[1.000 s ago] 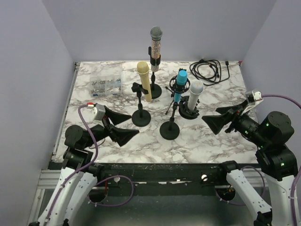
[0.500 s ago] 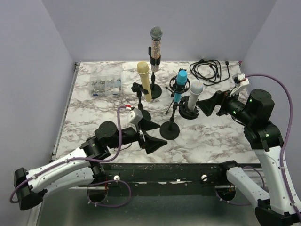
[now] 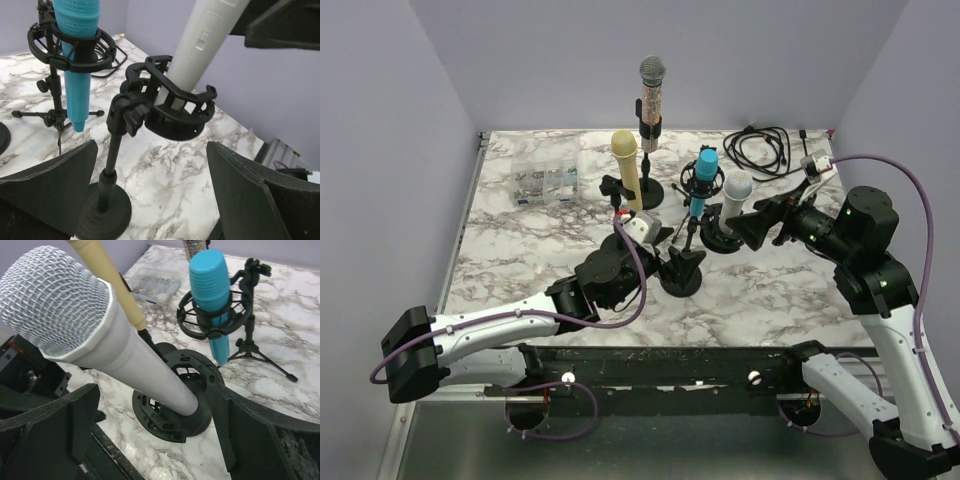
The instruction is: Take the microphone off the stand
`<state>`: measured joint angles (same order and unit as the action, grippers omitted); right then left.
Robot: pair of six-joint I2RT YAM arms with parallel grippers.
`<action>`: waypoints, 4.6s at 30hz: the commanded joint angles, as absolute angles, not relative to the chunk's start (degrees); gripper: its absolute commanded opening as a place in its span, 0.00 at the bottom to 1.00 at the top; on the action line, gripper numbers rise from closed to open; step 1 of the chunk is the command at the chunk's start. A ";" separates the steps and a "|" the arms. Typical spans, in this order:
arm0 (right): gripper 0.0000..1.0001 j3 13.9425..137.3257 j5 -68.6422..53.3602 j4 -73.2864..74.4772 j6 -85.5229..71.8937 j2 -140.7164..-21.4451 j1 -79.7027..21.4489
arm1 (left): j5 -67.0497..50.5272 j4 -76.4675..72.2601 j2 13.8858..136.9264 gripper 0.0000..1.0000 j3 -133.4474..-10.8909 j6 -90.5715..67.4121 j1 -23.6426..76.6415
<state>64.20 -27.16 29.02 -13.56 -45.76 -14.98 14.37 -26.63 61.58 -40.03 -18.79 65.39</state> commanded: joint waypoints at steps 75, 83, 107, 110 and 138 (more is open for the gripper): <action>0.06 71.63 17.11 24.37 -72.86 -109.48 9.76 | 8.79 1.49 42.20 0.99 -43.97 -27.07 63.73; 0.29 70.30 16.99 24.09 -72.88 -111.71 9.84 | 9.63 3.16 42.46 0.99 -44.71 -26.11 63.45; 1.00 64.47 13.59 24.51 -45.19 -91.57 9.69 | 6.01 1.56 45.33 0.99 -45.79 -28.74 62.84; 1.00 63.24 10.11 25.36 -39.27 -86.32 9.42 | 5.06 1.10 48.23 0.99 -47.36 -30.69 62.59; 1.00 58.47 -50.61 31.72 -32.43 -49.75 3.43 | -7.24 -4.14 56.94 0.82 -51.80 -43.05 55.63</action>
